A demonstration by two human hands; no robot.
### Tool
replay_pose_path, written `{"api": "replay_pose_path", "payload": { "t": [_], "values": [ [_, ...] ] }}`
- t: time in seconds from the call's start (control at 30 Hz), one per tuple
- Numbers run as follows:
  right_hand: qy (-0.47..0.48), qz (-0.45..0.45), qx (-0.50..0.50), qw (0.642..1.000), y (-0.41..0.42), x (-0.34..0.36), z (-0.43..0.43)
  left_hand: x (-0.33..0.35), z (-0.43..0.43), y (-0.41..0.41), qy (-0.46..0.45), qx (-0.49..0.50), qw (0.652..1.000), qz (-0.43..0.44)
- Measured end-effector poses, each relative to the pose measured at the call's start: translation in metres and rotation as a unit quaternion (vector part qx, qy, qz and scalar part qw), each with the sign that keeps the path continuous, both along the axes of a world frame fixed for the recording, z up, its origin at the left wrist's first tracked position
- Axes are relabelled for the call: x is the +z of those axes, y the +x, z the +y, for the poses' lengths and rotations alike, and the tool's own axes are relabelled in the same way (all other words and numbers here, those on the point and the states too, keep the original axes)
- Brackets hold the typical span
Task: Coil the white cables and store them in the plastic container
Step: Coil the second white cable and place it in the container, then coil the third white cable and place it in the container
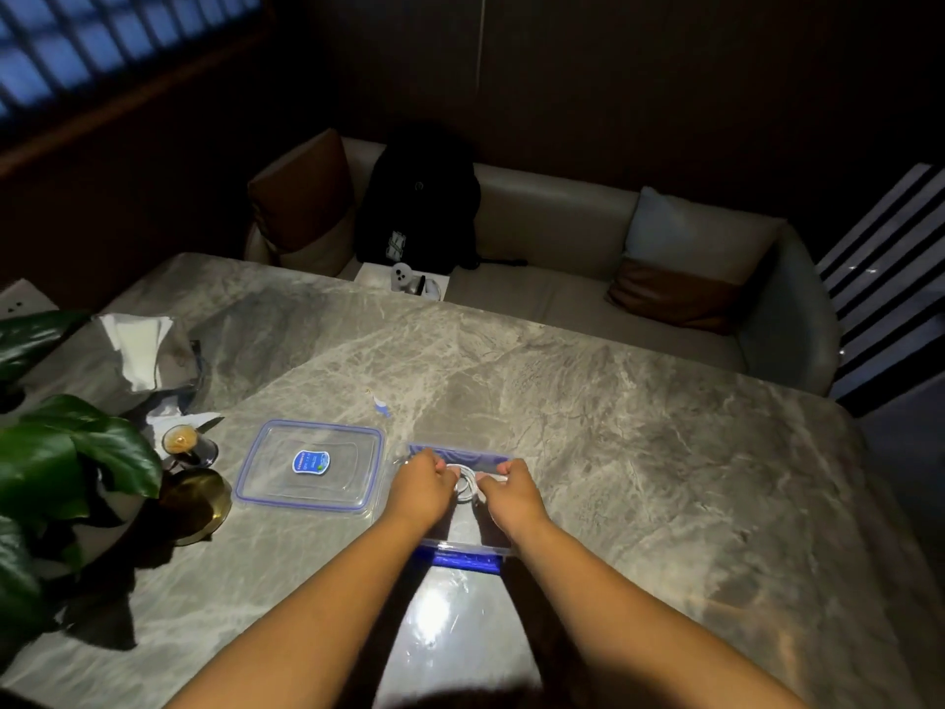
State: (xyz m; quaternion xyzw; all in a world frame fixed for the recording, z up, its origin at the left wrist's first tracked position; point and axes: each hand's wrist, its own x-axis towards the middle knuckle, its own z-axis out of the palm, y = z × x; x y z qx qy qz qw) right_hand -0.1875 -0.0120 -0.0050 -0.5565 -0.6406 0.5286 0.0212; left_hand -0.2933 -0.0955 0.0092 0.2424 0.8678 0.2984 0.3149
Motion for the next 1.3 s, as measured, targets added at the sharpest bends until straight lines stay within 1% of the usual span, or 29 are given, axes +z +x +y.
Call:
{"api": "replay_pose_path", "payload": {
  "t": [0.2, 0.43, 0.53, 0.63, 0.77, 0.83, 0.87, 1.13, 1.3],
  "values": [
    [0.095, -0.001, 0.085, 0.992, 0.037, 0.05, 0.01, 0.044, -0.008, 0.027, 0.022, -0.088, 0.993, 0.078],
    [0.207, -0.051, 0.177, 0.961, 0.082, 0.095, 0.019, 0.088, -0.001, 0.055, 0.025, -0.175, 0.973, 0.149],
    [0.26, -0.071, 0.213, 0.939, 0.1, 0.108, 0.022, 0.099, 0.002, 0.069, 0.03, -0.203, 0.961, 0.184],
    [0.314, -0.108, 0.266, 0.905, 0.116, 0.116, 0.024, 0.105, 0.002, 0.08, 0.014, -0.248, 0.941, 0.229],
    [0.336, -0.152, 0.326, 0.87, 0.135, 0.121, 0.028, 0.105, 0.005, 0.09, -0.026, -0.33, 0.897, 0.292],
    [0.351, -0.172, 0.354, 0.85, 0.142, 0.121, 0.031, 0.103, 0.007, 0.094, -0.04, -0.351, 0.886, 0.3],
    [0.352, -0.179, 0.358, 0.846, 0.146, 0.121, 0.032, 0.102, 0.009, 0.096, -0.044, -0.357, 0.884, 0.299],
    [0.317, -0.198, 0.33, 0.867, 0.178, 0.113, 0.041, 0.096, 0.03, 0.12, -0.036, -0.391, 0.868, 0.303],
    [0.302, -0.193, 0.286, 0.889, 0.216, 0.102, 0.042, 0.088, 0.044, 0.15, -0.025, -0.423, 0.859, 0.289]
  ]
}}
